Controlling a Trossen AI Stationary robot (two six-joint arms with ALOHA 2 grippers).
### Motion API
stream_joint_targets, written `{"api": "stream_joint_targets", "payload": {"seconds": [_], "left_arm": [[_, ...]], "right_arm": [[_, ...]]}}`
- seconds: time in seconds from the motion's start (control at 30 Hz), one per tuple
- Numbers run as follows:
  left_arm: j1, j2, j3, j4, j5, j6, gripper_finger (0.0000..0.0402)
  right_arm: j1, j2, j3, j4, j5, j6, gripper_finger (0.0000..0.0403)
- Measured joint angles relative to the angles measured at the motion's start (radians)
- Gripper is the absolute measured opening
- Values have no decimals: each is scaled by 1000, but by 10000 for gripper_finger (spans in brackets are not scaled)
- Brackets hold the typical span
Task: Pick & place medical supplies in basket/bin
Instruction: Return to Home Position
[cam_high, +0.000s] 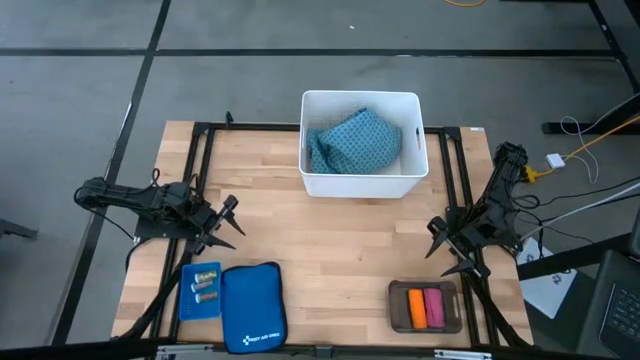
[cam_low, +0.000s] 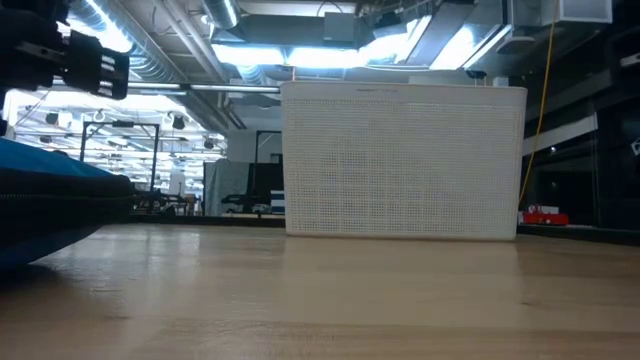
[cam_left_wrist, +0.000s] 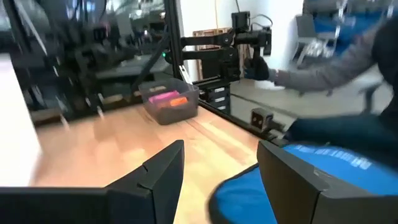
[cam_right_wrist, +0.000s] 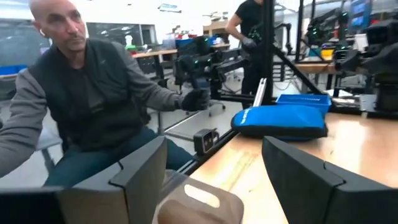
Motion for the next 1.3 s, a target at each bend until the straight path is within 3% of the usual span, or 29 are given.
{"api": "stream_joint_targets", "payload": {"seconds": [0.13, 0.23, 1.3], "left_arm": [[0, 0, 0, 2, -5, 207, 198], [0, 0, -1, 17, -6, 271, 198], [0, 0, -2, 81, -4, 277, 198]], "right_arm": [[0, 21, 0, -2, -27, -7, 265], [0, 28, 0, -2, -27, -1, 265], [0, 28, 0, -2, -28, -2, 265]]}}
